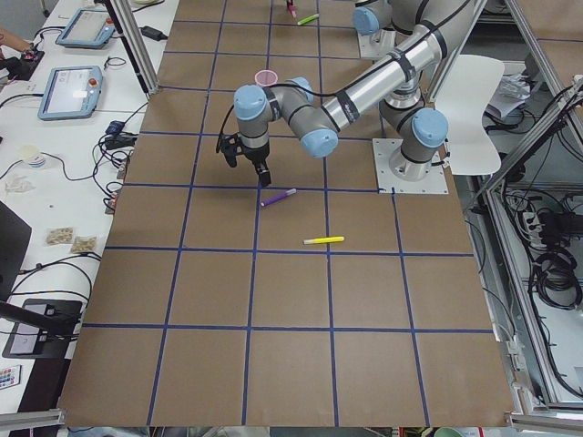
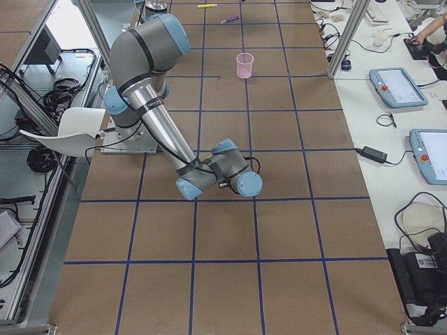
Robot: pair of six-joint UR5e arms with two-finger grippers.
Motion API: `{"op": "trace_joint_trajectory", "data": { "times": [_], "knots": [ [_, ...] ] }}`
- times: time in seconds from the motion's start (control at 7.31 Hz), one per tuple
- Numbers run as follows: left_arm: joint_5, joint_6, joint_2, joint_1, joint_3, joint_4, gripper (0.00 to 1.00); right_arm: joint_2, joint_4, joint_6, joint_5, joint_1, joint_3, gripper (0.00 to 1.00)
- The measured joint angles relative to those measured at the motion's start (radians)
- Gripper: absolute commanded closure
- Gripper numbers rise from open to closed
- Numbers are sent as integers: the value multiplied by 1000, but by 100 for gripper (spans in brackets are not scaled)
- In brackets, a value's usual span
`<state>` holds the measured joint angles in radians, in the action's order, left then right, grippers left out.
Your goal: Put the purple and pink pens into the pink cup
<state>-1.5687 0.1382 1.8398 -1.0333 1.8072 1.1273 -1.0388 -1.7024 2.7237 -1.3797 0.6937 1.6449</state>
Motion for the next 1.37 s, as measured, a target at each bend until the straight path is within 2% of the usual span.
{"op": "trace_joint_trajectory", "data": {
  "times": [0.27, 0.68, 0.96, 1.09, 1.37],
  "knots": [
    [-2, 3, 66, 21, 9, -51, 0, -97, 66, -128, 5, 23, -6, 100],
    [-2, -23, 121, 24, 34, -120, 0, -289, 156, -400, 7, 171, -9, 100],
    [-2, -51, 151, 23, 36, -134, 0, -391, 186, -680, 9, 353, -9, 100],
    [-2, -62, 163, 22, 35, -137, 7, -405, 162, -826, 9, 456, -9, 100],
    [-2, -85, 183, 18, 34, -137, 11, -411, 67, -1111, -3, 652, -16, 100]
  ]
}}
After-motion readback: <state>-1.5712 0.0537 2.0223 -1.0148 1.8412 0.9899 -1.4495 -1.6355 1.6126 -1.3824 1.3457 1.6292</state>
